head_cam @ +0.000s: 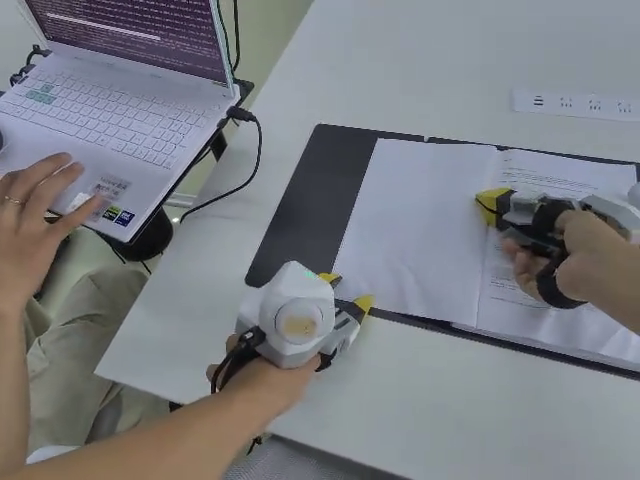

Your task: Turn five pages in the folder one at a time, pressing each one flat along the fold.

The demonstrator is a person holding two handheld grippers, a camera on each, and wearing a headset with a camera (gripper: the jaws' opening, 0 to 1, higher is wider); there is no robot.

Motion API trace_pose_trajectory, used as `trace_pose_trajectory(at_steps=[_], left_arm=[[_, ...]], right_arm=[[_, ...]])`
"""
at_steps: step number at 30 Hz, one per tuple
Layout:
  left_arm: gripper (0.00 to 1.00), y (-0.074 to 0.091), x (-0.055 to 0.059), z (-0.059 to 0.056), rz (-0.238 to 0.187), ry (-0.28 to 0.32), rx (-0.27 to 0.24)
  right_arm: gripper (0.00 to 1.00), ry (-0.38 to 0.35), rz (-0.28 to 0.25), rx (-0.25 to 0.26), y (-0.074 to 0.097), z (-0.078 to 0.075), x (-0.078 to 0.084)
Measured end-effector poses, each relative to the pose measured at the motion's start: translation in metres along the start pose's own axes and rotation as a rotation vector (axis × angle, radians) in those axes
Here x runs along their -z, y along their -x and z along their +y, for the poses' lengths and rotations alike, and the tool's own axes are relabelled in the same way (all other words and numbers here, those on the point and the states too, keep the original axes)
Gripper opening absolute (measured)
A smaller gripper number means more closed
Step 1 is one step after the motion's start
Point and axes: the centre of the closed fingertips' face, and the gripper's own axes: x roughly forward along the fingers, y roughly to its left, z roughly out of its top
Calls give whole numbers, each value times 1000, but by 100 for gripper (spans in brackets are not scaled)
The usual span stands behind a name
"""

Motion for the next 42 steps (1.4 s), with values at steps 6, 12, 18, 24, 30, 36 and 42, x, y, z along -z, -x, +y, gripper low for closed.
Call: trace_pose_trajectory(at_steps=[6, 12, 18, 24, 30, 36, 42], left_arm=[[26, 1, -1, -1, 2, -3, -1], [26, 1, -1, -1, -7, -4, 0], [26, 1, -1, -1, -13, -8, 2], [26, 2, -1, -2, -14, -8, 1], [26, 2, -1, -2, -14, -2, -3], [26, 2, -2, -2, -14, -3, -5], [25, 2, -1, -2, -14, 4, -8]], right_arm=[[0, 24, 57, 7, 13, -5, 22], [0, 33, 87, 19, 29, -15, 43], [0, 42, 115, 27, 44, -21, 63], [0, 49, 137, 38, 60, -31, 89], [0, 28, 133, 31, 78, -38, 108], [0, -11, 123, 18, 89, -46, 118], [0, -29, 124, 17, 97, -52, 122]])
